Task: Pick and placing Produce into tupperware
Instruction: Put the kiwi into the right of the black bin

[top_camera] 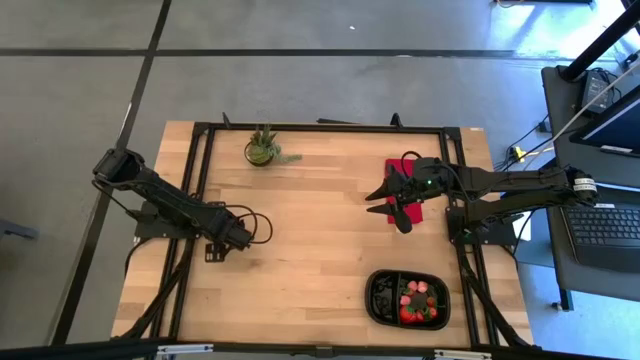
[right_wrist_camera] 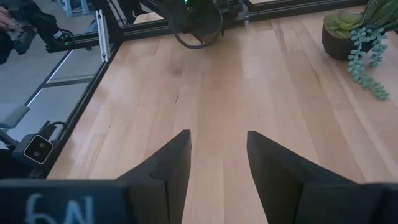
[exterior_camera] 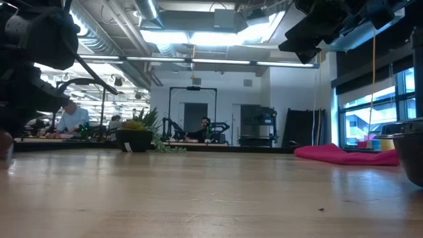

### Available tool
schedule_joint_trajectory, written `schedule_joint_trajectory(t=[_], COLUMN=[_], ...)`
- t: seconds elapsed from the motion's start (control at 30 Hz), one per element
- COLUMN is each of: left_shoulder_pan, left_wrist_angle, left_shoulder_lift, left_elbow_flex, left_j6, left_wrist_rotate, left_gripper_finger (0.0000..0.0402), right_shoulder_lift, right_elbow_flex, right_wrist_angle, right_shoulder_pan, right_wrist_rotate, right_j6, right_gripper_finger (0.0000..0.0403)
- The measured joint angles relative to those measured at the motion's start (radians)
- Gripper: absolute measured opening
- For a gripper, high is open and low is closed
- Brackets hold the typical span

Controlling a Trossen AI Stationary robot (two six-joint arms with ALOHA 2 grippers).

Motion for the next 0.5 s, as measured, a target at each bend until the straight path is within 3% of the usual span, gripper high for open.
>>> schedule_joint_trajectory(t=[0.2,0.5], left_shoulder_pan=[0.000,0.001], left_wrist_angle=[0.001,0.004], left_shoulder_lift=[0.000,0.000], left_elbow_flex=[0.000,0.011], left_j6=[-0.002,-0.155], left_wrist_rotate=[0.000,0.038], left_gripper_finger=[0.0237,0.0246], right_shoulder_lift=[0.000,0.000], right_elbow_flex=[0.000,0.000], right_wrist_angle=[0.000,0.000], right_shoulder_pan=[0.000,0.000], right_wrist_rotate=[0.000,0.000], right_j6=[0.000,0.000], right_gripper_finger=[0.0158,0.0158])
